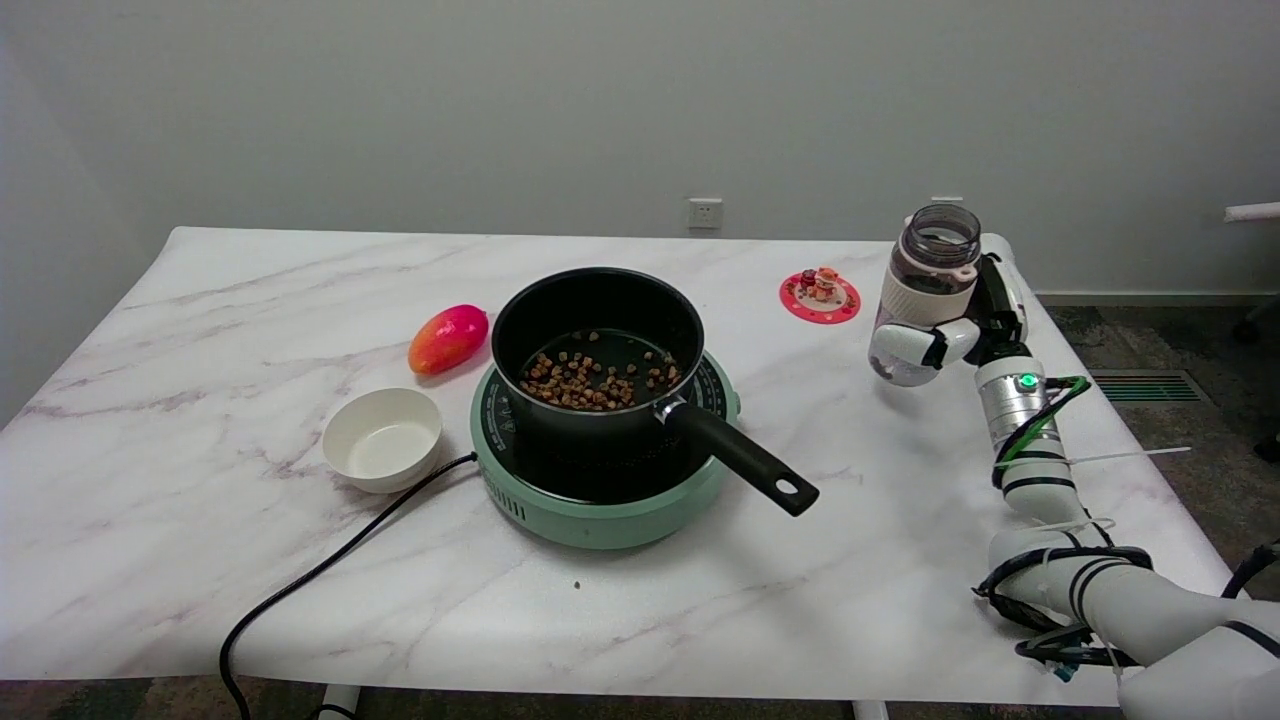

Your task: Place the bottle onto the table.

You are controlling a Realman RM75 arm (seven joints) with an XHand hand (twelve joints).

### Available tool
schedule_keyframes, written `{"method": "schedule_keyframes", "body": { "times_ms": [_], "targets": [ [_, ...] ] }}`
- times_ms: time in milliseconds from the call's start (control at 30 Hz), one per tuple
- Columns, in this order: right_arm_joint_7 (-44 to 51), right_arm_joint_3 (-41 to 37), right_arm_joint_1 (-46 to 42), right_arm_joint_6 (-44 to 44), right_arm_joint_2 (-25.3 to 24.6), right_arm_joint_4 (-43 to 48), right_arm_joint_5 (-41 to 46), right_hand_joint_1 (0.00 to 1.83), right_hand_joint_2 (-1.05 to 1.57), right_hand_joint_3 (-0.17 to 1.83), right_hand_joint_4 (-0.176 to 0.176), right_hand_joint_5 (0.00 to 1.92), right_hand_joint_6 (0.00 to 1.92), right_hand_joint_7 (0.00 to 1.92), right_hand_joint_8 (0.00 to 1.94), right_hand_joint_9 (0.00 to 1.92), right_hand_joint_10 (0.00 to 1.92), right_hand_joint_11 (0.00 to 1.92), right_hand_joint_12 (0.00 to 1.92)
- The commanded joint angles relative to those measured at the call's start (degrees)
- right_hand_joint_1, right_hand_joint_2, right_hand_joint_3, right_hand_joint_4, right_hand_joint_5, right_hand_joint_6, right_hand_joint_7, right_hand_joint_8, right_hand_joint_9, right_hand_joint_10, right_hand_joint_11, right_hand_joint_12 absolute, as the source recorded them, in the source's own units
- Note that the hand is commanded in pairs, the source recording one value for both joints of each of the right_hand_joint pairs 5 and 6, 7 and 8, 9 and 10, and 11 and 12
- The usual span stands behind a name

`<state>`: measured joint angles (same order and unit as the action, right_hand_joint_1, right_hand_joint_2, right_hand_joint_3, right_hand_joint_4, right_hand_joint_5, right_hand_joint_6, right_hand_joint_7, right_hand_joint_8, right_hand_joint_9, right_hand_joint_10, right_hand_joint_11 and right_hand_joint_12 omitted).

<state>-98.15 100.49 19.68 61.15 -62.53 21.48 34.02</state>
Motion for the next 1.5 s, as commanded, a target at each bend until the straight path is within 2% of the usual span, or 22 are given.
{"method": "schedule_keyframes", "body": {
  "times_ms": [33,1333,1467,1500],
  "targets": [
    [0.9,2.6,0.0,0.2,-2.0,-0.6,0.0,1.65,0.76,1.01,0.0,1.92,1.92,1.92,1.92,1.56,1.56,1.21,1.21],
    [-0.9,2.5,-3.1,0.1,-4.0,-0.4,3.5,1.65,0.67,1.05,0.0,1.92,1.92,1.92,1.92,1.51,1.51,1.2,1.2],
    [-0.9,2.5,-3.2,0.2,-4.0,-0.3,3.5,1.56,0.52,1.14,0.0,1.92,1.92,1.92,1.92,1.46,1.46,1.2,1.2],
    [-1.0,2.5,-3.2,0.2,-4.0,-0.3,3.5,1.5,0.38,1.26,0.0,1.91,1.91,1.92,1.92,1.42,1.42,1.19,1.19]
  ]
}}
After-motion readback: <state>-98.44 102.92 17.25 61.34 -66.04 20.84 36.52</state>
